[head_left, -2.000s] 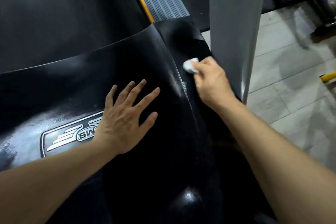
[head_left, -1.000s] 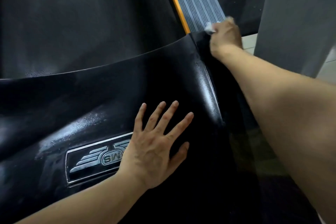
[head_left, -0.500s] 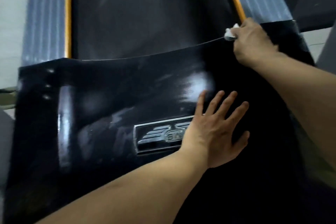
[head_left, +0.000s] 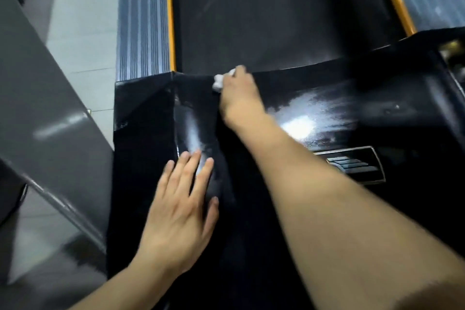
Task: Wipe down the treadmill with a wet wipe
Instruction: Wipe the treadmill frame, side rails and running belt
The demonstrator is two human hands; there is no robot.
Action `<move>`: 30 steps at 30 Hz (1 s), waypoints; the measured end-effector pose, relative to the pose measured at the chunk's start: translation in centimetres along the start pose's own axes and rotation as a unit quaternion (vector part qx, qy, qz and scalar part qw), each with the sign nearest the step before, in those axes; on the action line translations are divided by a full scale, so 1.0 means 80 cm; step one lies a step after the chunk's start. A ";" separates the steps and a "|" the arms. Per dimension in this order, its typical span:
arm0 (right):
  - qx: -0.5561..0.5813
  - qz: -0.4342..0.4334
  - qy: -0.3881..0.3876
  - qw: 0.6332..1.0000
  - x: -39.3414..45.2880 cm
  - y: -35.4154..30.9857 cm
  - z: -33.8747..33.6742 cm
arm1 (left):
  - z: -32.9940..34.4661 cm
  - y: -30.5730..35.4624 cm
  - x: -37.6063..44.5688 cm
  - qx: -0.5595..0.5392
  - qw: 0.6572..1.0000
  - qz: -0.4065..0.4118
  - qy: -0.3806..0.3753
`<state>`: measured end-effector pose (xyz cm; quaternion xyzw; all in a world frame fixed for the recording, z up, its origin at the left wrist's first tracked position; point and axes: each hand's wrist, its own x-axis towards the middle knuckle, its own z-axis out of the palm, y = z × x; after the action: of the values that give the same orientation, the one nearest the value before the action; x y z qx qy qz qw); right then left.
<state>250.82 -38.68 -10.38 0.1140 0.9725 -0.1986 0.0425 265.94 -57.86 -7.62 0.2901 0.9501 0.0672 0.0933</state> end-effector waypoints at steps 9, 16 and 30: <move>-0.114 -0.059 0.052 0.990 -0.035 0.102 -0.027 | 0.008 0.006 -0.001 -0.025 0.999 -0.018 0.013; -0.072 0.221 0.146 0.962 -0.089 0.335 -0.123 | 0.010 0.008 -0.001 -0.098 0.994 -0.035 0.045; 0.015 -0.114 -0.014 0.993 -0.086 -0.074 0.014 | -0.002 -0.003 -0.054 -0.184 0.978 -0.086 0.042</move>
<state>256.12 -45.85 -8.27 0.0007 0.9755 -0.2179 0.0312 269.30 -60.49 -6.93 0.1818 0.9460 0.2445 0.1104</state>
